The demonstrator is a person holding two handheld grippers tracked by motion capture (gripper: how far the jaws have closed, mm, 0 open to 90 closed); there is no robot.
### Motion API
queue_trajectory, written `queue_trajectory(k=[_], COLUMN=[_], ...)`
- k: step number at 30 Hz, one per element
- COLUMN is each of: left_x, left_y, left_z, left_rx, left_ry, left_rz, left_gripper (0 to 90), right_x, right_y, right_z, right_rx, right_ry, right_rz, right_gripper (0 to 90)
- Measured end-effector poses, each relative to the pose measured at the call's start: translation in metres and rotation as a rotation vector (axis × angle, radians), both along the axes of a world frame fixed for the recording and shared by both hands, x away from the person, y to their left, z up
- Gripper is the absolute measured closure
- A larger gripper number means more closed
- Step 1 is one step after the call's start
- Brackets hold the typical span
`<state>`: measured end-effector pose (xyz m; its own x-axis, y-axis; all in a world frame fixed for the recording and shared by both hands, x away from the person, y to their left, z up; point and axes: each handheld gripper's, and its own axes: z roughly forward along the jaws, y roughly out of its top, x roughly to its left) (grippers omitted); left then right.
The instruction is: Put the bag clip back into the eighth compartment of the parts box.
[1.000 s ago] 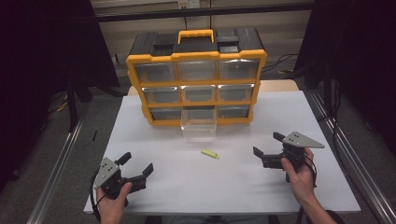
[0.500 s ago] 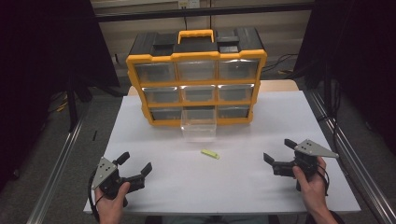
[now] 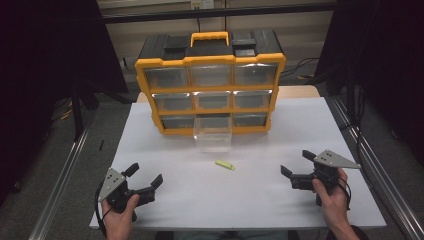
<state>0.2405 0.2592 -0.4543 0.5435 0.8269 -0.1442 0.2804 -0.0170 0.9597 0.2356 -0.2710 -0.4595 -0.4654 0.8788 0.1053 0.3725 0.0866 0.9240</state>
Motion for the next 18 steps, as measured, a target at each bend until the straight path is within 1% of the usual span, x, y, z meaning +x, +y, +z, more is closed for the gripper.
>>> queue_trajectory(k=[2, 5, 6, 7, 9, 11, 13, 15, 16, 18], left_x=[0.0003, -0.0001, -0.0002, -0.0003, -0.0003, -0.0002, -0.0002, -0.0004, -0.0004, 0.0000], left_y=[0.0007, 0.0015, 0.0011, 0.0011, 0.0019, 0.0016, 0.0005, -0.0016, -0.0006, -0.0005], left_z=[-0.0003, 0.0001, 0.0004, 0.0007, 0.0012, 0.0014, 0.0017, 0.0017, 0.0017, 0.0011], left_rx=[0.003, -0.005, -0.015, -0.017, -0.004, 0.002, 0.001, -0.015, 0.003, 0.012], left_ry=[0.006, 0.005, 0.003, 0.002, 0.001, 0.003, 0.000, -0.002, -0.002, 0.002], left_rz=[-0.002, 0.001, 0.010, 0.011, 0.009, 0.008, 0.007, 0.015, 0.009, 0.008], left_gripper=[4.1, 4.1, 4.1, 4.1, 4.1, 4.1, 4.1, 4.1, 4.1, 4.1], right_x=[0.0018, 0.0029, 0.0028, 0.0024, 0.0020, 0.0025, 0.0025, 0.0024, 0.0026, 0.0035], right_y=[0.0021, 0.0039, 0.0041, 0.0047, 0.0052, 0.0056, 0.0064, 0.0075, 0.0084, 0.0104], right_z=[-0.0009, -0.0015, -0.0015, -0.0014, -0.0015, -0.0019, -0.0023, -0.0023, -0.0023, -0.0024], right_rx=[0.002, 0.008, 0.012, 0.019, 0.006, 0.002, 0.002, -0.002, 0.002, 0.005], right_ry=[0.013, 0.028, 0.033, 0.038, 0.046, 0.049, 0.068, 0.079, 0.089, 0.111], right_rz=[0.013, 0.025, 0.029, 0.031, 0.056, 0.069, 0.088, 0.109, 0.119, 0.144], right_gripper=[1.2, 1.0, 1.0, 1.0, 1.0, 1.0, 1.0, 1.0, 1.0, 1.2])
